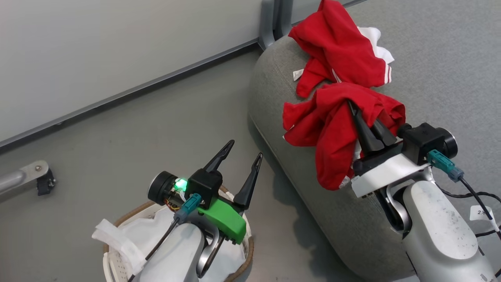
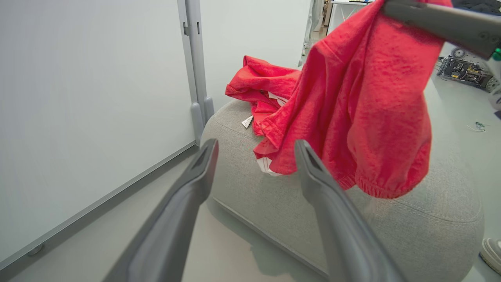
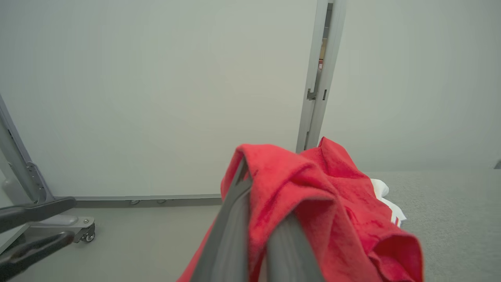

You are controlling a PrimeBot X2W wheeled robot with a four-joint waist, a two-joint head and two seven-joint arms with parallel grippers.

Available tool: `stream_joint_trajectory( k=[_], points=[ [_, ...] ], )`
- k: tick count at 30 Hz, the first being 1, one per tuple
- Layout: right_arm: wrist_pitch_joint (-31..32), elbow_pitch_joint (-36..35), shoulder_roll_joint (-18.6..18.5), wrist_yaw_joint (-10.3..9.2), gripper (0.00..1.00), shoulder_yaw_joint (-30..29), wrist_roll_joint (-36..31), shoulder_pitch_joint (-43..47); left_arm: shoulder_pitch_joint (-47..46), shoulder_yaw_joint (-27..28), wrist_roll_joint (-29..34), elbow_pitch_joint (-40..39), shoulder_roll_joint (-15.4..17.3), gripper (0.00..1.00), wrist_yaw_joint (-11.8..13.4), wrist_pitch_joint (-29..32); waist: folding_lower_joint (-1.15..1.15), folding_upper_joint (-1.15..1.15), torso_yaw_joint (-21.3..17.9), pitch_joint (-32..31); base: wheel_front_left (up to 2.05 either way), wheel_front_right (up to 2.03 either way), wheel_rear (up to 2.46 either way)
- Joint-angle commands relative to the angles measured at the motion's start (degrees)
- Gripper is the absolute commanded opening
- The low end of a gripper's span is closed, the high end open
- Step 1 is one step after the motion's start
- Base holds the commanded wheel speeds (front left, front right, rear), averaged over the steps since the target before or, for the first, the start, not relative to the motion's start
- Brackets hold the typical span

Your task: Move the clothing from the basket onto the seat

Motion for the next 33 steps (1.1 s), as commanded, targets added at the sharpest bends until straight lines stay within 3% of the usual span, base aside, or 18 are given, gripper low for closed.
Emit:
stream_joint_trajectory(
  k=[1, 9, 16, 19, 26, 33],
  points=[
    [0.0, -0.2, 0.2, -0.07, 0.0, -0.4, -0.4, 0.3, -0.9, 0.0, 0.5, 0.1, 0.2, 1.0, -0.2, 0.0, 0.0, 0.0, -2.2, 2.6, 0.0, 0.0, 0.0],
    [0.0, -0.5, -1.7, -0.08, 0.0, -3.9, 0.6, -5.3, -2.8, -0.3, 0.2, -0.7, 0.4, 1.0, -0.3, 0.0, 0.0, 0.0, -0.5, 6.7, 0.0, 0.0, 0.0],
    [0.0, 1.2, -8.8, -0.08, 0.0, -9.5, 1.5, -17.6, -5.2, -1.3, 1.3, -1.6, 2.3, 1.0, -0.2, 0.0, 0.0, 0.0, 3.3, 12.5, 0.0, 0.0, 0.0],
    [0.0, 3.6, -14.0, -0.08, 0.0, -11.8, 1.5, -23.8, -6.3, -1.6, 2.0, -1.9, 3.3, 1.0, -0.2, 0.0, 0.0, 0.0, 5.4, 15.6, 0.0, 0.0, 0.0],
    [0.0, 10.3, -21.0, -0.07, 0.0, -19.8, 2.7, -33.3, -9.2, -1.0, 3.6, -3.3, 4.7, 1.0, -0.2, 0.0, 0.0, 0.0, 9.2, 22.7, 0.0, 0.0, 0.0],
    [0.0, 17.2, -20.6, -0.08, 0.0, -23.5, 0.8, -32.1, -10.8, 0.1, 5.2, -5.2, 5.9, 1.0, -0.2, 0.0, 0.0, 0.0, 10.7, 28.4, 0.0, 0.0, 0.0]
  ],
)
